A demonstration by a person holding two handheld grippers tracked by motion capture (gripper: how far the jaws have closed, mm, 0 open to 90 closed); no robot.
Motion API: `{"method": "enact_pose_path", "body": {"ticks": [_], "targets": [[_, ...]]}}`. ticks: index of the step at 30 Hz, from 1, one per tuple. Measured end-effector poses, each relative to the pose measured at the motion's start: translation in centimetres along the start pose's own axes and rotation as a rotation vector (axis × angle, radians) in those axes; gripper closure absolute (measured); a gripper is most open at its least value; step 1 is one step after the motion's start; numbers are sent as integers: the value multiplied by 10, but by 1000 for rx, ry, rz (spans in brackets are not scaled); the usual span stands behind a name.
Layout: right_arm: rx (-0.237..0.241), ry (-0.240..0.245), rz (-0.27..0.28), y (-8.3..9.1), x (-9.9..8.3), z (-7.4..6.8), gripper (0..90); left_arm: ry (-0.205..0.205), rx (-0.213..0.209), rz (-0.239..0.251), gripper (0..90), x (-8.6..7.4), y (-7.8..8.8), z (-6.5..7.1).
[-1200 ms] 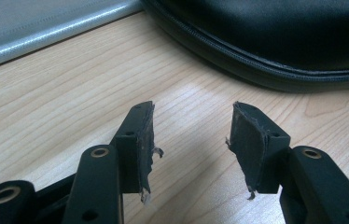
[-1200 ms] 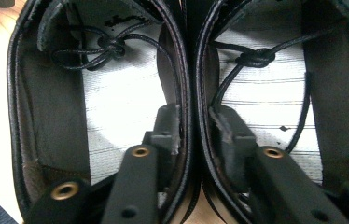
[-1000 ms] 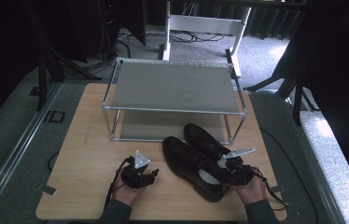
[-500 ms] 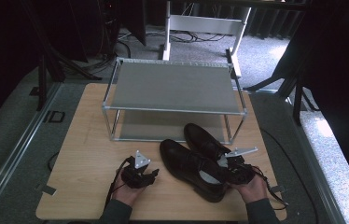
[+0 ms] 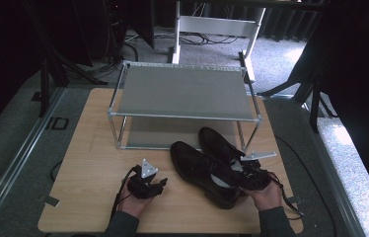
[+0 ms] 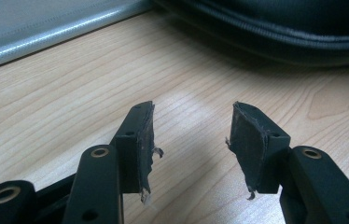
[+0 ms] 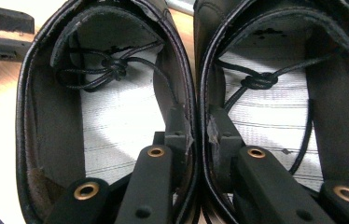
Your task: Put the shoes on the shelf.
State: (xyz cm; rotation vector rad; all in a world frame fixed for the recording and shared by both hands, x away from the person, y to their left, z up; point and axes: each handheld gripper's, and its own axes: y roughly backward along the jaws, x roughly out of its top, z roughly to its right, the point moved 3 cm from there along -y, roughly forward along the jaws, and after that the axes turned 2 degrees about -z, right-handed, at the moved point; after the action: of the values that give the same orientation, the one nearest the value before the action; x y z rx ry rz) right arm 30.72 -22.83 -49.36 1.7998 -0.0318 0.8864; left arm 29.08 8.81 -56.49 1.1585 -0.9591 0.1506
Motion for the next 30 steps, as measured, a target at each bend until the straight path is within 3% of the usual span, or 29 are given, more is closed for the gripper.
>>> {"method": "enact_pose_path", "body": {"ticks": [11, 21, 30], "targets": [[-18, -7, 35, 2, 17, 2, 807, 1, 1, 1, 500, 0, -1, 0], [-17, -16, 55, -11, 34, -1, 807, 5, 4, 8, 500, 1, 1, -1], [-50, -27, 71, -22, 48, -5, 807, 6, 9, 14, 500, 1, 3, -2]]}}
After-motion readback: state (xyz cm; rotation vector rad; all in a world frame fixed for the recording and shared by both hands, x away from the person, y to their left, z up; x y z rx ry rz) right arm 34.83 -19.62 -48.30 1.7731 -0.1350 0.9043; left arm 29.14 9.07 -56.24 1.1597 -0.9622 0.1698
